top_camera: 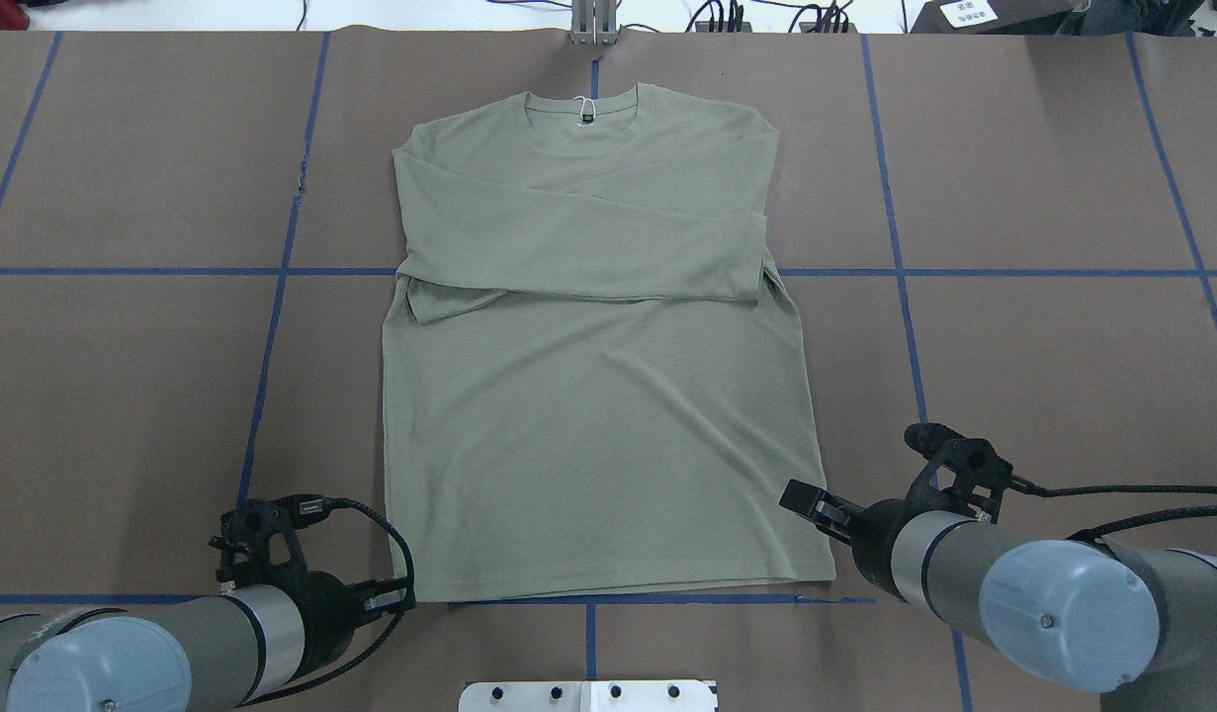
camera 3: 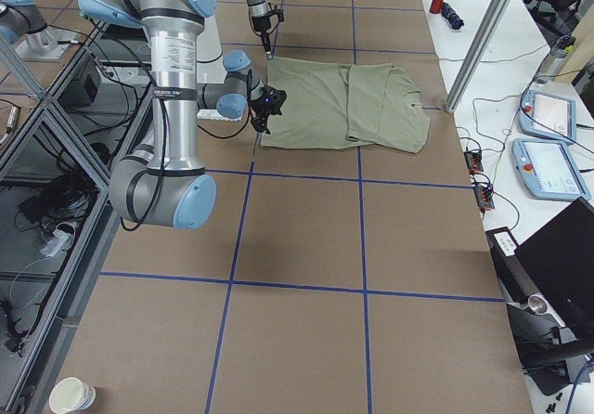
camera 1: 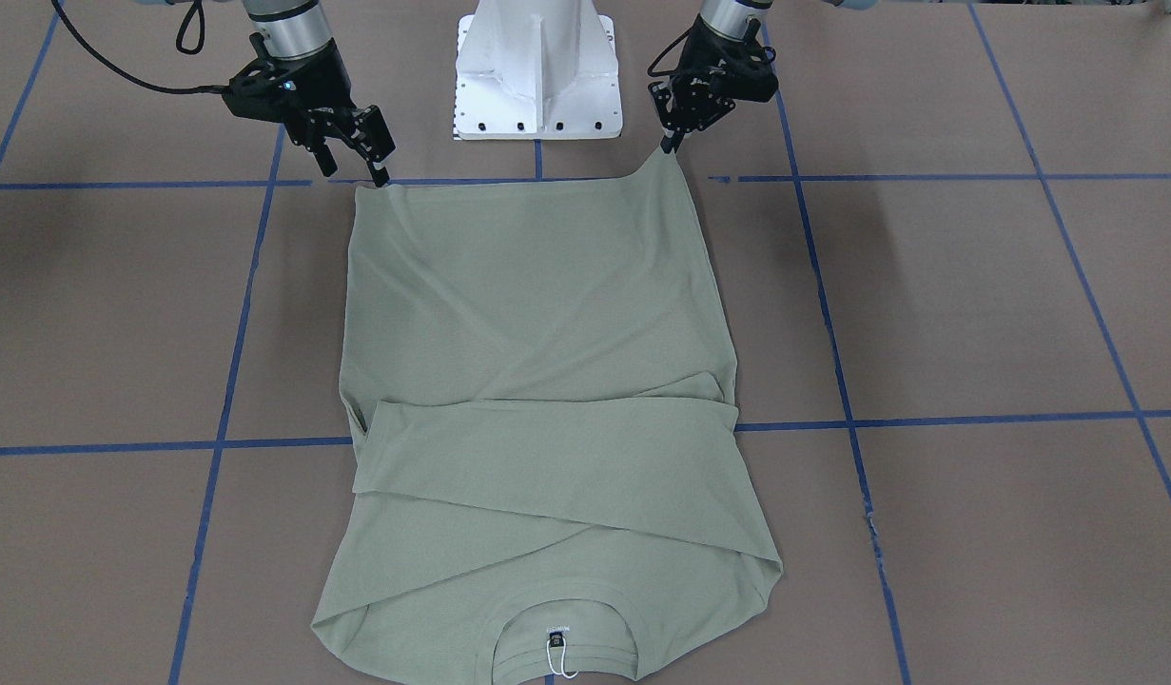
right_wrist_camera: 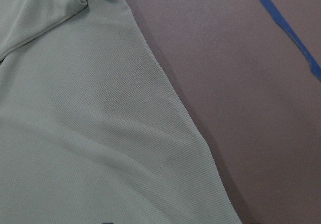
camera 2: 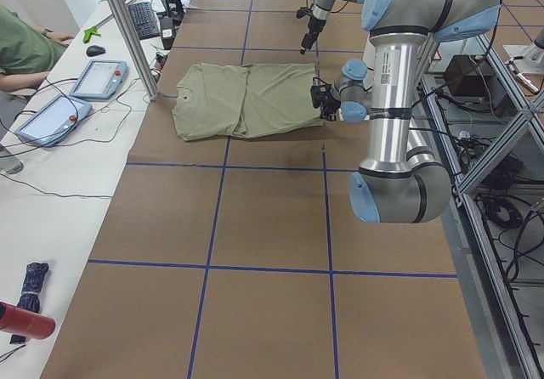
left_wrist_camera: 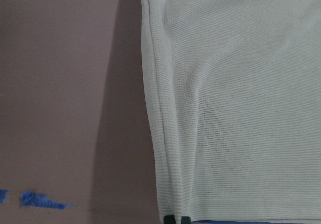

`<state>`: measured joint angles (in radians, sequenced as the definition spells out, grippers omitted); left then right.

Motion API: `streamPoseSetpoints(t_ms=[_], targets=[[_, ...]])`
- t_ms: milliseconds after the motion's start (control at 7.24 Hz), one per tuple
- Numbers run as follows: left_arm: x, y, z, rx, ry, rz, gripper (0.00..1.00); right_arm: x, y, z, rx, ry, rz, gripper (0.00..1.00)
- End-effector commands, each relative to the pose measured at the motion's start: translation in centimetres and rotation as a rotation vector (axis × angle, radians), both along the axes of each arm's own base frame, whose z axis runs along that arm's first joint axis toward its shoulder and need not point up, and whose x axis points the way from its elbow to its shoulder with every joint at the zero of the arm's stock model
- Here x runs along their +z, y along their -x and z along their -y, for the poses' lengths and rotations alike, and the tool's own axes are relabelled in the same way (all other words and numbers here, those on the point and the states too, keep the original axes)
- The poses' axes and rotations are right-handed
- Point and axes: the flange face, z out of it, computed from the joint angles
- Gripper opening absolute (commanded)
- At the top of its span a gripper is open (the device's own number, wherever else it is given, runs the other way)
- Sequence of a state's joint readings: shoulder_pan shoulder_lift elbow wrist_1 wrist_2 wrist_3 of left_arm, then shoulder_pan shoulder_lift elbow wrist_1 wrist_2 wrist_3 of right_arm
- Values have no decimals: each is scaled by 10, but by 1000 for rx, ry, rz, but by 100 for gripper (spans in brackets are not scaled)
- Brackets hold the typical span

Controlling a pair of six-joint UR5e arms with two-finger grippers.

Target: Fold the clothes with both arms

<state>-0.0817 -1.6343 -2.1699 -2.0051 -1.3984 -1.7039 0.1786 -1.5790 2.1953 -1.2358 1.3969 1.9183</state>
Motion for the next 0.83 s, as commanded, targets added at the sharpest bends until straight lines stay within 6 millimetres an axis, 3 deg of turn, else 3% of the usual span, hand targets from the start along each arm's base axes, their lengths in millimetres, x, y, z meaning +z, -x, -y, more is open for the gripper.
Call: streamPoseSetpoints(t_ms=[0,138,414,690], targets=[[-4,5,6,-20,-4,-10,0,42,8,-13,11,-12,45,93],[-8,10,9,-39,-13,-19,0,56,5,-21,7,-12,35,98],[-8,11,11,-56,-24,-16,0,63,11,-35,-13,-23,13,99],[-7,13,12,-64,-25,-15,0,63,24,-47,-22,-49,8,78]])
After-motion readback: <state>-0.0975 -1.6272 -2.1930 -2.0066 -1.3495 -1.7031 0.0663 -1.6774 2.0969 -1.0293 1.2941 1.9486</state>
